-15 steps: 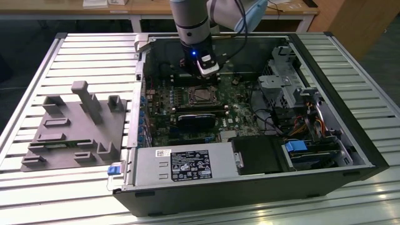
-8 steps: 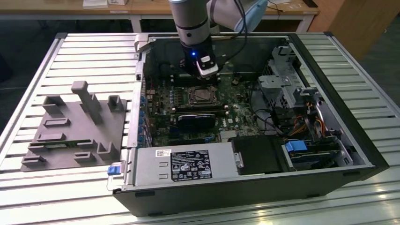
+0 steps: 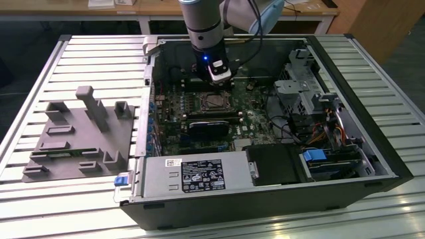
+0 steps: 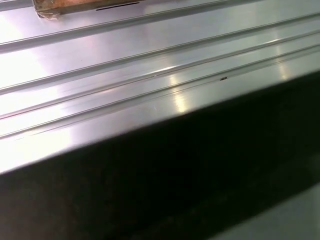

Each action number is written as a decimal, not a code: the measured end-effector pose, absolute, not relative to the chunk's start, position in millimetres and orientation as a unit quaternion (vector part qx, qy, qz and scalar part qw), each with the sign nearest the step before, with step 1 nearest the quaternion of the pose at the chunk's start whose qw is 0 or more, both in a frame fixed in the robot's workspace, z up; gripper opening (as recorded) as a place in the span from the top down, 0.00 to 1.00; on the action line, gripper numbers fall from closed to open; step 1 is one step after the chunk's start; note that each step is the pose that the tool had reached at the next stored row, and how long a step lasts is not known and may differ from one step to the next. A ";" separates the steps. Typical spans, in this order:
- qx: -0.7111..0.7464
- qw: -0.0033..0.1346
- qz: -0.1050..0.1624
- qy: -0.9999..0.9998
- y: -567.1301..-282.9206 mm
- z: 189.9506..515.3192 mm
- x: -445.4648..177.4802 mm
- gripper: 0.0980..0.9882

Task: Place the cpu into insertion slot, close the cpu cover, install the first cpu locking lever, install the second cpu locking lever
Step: 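Install the first cpu locking lever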

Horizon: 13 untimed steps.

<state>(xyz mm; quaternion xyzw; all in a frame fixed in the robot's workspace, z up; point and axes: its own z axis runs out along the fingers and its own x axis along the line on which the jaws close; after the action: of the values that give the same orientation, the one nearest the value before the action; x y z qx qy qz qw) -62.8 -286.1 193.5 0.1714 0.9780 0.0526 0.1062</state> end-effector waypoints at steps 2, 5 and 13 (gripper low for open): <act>0.172 0.106 0.053 0.978 -286.0 193.2 -62.7 1.00; 0.172 0.106 0.053 0.978 -286.0 193.2 -62.7 1.00; 0.172 0.107 0.053 0.978 -286.0 199.1 -62.6 1.00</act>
<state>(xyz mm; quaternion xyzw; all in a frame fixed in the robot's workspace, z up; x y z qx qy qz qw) -62.6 -286.0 199.1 0.1719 0.9779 0.0526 0.1066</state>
